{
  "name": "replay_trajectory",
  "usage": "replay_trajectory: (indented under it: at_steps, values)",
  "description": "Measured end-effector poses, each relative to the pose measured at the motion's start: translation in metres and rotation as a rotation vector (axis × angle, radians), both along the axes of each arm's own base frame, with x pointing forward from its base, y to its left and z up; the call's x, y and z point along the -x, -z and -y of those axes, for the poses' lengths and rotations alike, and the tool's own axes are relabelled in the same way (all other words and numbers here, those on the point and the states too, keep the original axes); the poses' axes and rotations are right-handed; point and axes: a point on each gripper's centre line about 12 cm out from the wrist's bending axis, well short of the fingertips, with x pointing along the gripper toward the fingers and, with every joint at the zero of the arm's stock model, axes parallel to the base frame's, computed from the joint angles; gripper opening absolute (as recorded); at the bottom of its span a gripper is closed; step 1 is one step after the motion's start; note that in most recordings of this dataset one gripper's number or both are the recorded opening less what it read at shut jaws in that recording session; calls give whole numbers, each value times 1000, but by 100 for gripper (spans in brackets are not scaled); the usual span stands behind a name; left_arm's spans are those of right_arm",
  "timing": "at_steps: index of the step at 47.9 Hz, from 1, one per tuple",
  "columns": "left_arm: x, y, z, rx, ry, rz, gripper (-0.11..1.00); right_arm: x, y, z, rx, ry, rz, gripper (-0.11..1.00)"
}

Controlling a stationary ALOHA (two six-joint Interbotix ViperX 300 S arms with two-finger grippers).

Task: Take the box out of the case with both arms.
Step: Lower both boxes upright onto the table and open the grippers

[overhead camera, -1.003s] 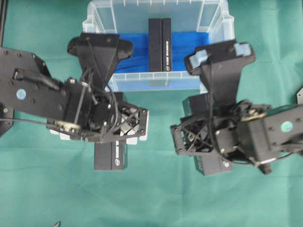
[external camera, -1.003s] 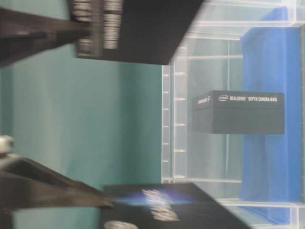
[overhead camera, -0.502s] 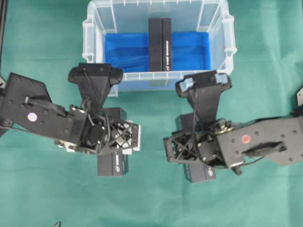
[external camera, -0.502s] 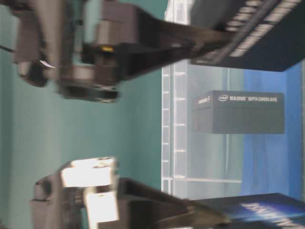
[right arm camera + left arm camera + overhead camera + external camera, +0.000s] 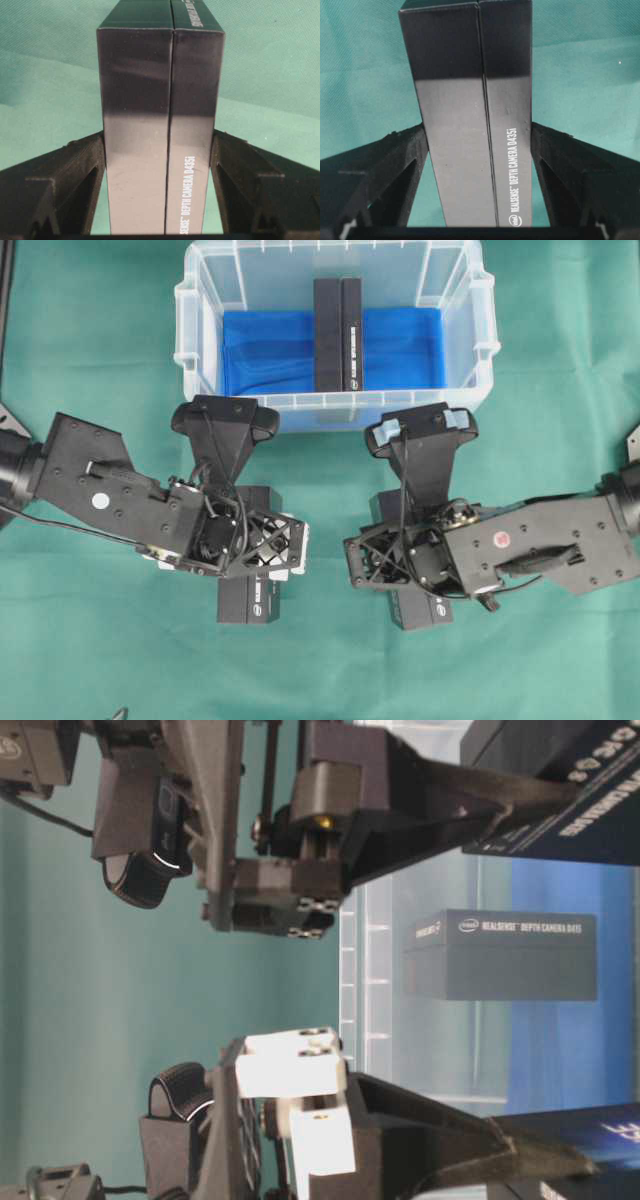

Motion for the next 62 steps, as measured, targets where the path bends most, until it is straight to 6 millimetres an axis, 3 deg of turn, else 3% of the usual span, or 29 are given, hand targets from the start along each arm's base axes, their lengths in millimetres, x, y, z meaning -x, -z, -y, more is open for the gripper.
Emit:
replay_trajectory:
  at_steps: [17, 24, 28, 33, 62]
  values:
    - [-3, 3, 1, 10, 22, 38, 63, -1, 0, 2, 12, -6, 3, 66]
    - [-6, 7, 3, 28, 39, 81, 64, 0, 0, 3, 19, -10, 5, 89]
    - [-6, 7, 5, 31, 43, 91, 80, 0, 0, 3, 20, -11, 3, 94]
    - [-5, 4, 5, 35, 44, 100, 92, 0, 0, 3, 21, -12, 4, 93]
    - [-4, 4, 5, 32, 35, 82, 91, 0, 0, 3, 22, -15, 3, 93]
